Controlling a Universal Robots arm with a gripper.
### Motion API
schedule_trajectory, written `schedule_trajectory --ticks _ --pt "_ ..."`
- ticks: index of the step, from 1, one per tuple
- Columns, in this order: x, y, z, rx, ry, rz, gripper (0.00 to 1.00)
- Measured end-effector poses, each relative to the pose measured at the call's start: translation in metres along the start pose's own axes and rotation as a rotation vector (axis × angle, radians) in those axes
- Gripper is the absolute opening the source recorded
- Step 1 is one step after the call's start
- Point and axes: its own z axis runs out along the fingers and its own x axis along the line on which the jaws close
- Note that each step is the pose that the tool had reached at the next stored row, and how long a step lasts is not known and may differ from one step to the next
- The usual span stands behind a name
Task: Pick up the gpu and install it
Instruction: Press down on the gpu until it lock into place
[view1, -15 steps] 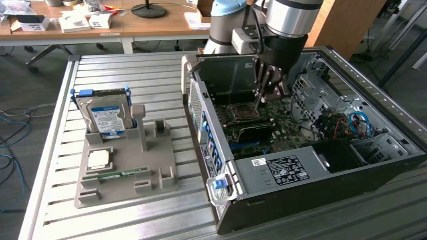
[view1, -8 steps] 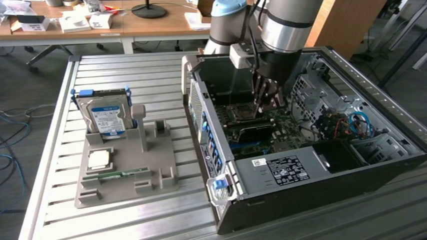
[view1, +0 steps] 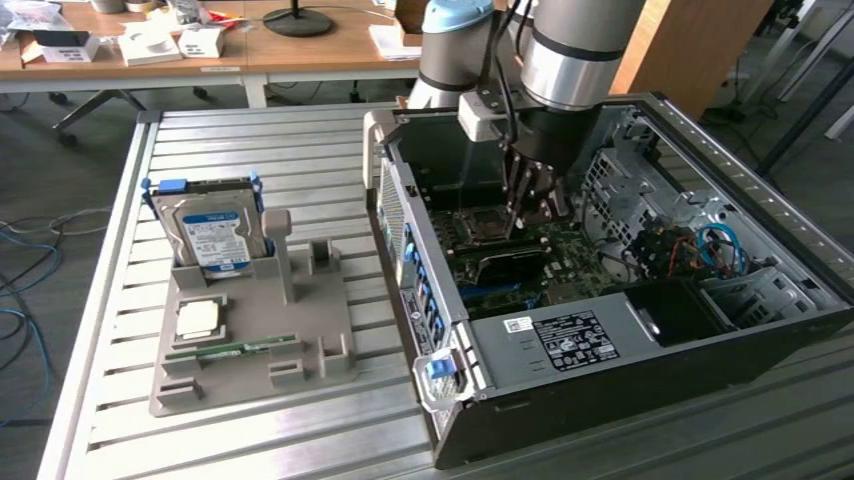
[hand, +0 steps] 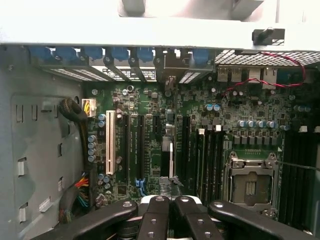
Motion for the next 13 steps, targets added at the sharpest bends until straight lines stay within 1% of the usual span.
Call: schedule_trajectory --ticks 4,8,13 --pt "-0.0001 0.0011 0.0038 0.0001 -0.0001 0.001 0.11" --pt "-0.0004 0.005 0.008 0.0 -0.0001 0.002 0.11" --pt "-0.0048 0.0079 0.0102 0.0001 -0.0001 0.005 0.11"
